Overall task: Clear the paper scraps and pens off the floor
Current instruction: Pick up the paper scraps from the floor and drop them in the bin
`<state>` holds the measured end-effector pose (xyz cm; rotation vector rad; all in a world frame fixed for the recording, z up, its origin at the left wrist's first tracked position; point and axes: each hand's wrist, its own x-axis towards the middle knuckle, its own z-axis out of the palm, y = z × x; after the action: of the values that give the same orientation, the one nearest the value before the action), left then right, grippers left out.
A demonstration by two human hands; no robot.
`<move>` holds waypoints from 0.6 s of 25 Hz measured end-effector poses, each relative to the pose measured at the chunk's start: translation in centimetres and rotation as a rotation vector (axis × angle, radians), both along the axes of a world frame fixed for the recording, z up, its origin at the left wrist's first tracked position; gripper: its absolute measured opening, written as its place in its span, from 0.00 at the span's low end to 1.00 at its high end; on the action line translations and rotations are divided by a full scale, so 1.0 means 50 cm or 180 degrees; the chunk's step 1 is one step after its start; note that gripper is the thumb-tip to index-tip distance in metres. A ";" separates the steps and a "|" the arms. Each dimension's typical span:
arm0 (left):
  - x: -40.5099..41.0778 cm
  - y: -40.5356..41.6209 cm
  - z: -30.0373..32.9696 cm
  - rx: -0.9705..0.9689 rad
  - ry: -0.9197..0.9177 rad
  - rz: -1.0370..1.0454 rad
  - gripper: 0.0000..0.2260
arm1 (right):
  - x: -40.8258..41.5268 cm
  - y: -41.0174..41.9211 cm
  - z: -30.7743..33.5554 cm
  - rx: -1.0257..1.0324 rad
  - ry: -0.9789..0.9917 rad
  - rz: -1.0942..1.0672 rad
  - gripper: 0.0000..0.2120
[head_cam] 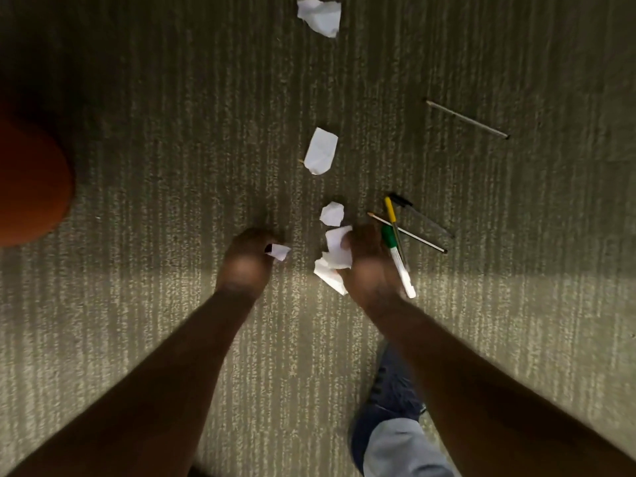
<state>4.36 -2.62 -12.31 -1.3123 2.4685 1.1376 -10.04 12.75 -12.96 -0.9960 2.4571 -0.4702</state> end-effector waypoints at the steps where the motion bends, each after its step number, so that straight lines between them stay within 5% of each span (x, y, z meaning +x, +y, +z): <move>1: -0.008 -0.009 0.005 -0.0005 -0.0022 -0.0040 0.12 | 0.002 0.002 -0.006 -0.0164 0.0047 -0.0049 0.06; 6: -0.099 -0.003 0.041 -0.0097 0.0624 -0.0706 0.12 | -0.005 0.033 0.022 -0.0045 -0.0383 -0.0023 0.07; 10: -0.189 0.017 0.028 -0.0142 0.0291 -0.1374 0.09 | -0.021 0.073 0.053 -0.0356 -0.0784 -0.0381 0.10; 15: -0.226 -0.017 0.023 0.0198 0.0293 -0.1249 0.04 | -0.019 0.089 0.080 -0.0616 -0.0617 -0.0470 0.07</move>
<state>-6.96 -3.48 -11.15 -0.7255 2.5723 1.1801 -11.00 17.18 -8.95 -0.8018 2.3516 -0.8273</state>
